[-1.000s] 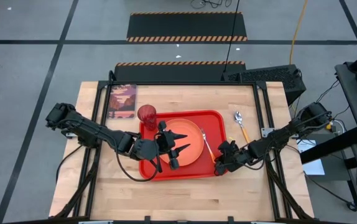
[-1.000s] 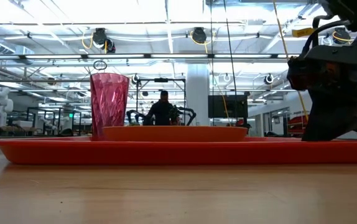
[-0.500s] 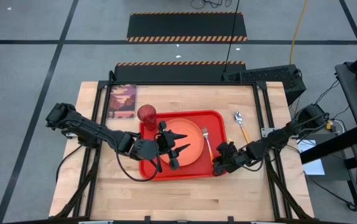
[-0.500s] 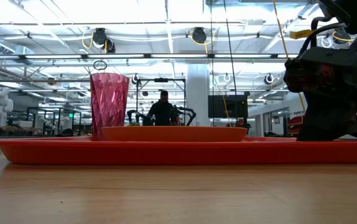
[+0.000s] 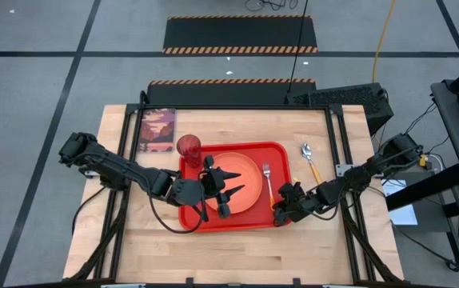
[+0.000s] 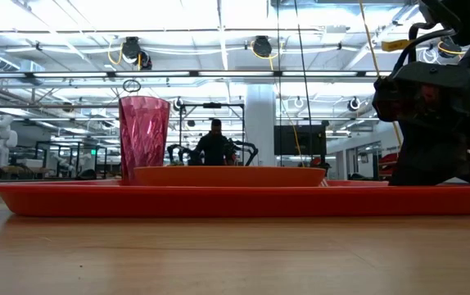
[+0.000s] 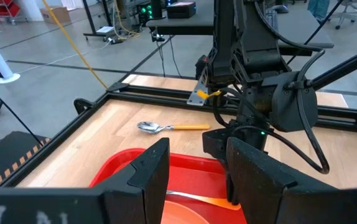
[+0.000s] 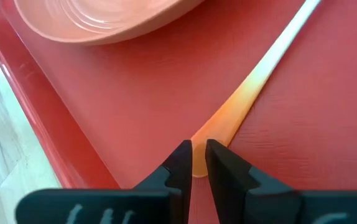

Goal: Pick and place plate/cup/fork/spoon on tray
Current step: Put the white orange fork on the right side of the orange plate

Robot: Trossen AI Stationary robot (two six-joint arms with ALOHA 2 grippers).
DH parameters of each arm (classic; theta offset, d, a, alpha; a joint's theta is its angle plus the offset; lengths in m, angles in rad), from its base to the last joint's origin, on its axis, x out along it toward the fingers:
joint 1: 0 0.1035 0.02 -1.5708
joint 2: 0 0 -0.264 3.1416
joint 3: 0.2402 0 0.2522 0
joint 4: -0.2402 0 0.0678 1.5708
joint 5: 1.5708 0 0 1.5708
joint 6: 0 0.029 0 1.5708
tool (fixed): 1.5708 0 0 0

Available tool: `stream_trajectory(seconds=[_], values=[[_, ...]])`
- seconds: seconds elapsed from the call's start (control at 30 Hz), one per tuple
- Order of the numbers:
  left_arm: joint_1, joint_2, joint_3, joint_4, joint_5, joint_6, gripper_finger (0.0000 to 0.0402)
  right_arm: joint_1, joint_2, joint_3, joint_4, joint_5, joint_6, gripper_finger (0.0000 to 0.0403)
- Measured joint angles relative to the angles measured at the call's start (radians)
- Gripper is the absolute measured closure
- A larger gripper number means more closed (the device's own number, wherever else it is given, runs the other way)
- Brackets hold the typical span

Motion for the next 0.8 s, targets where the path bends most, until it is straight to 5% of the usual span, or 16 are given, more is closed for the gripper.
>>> stream_trajectory(seconds=[0.8], values=[[0.000,0.000,0.000,-0.001,0.000,0.000,0.0238,0.000,-0.003,-0.002,0.019,0.016,-0.031,0.0360]])
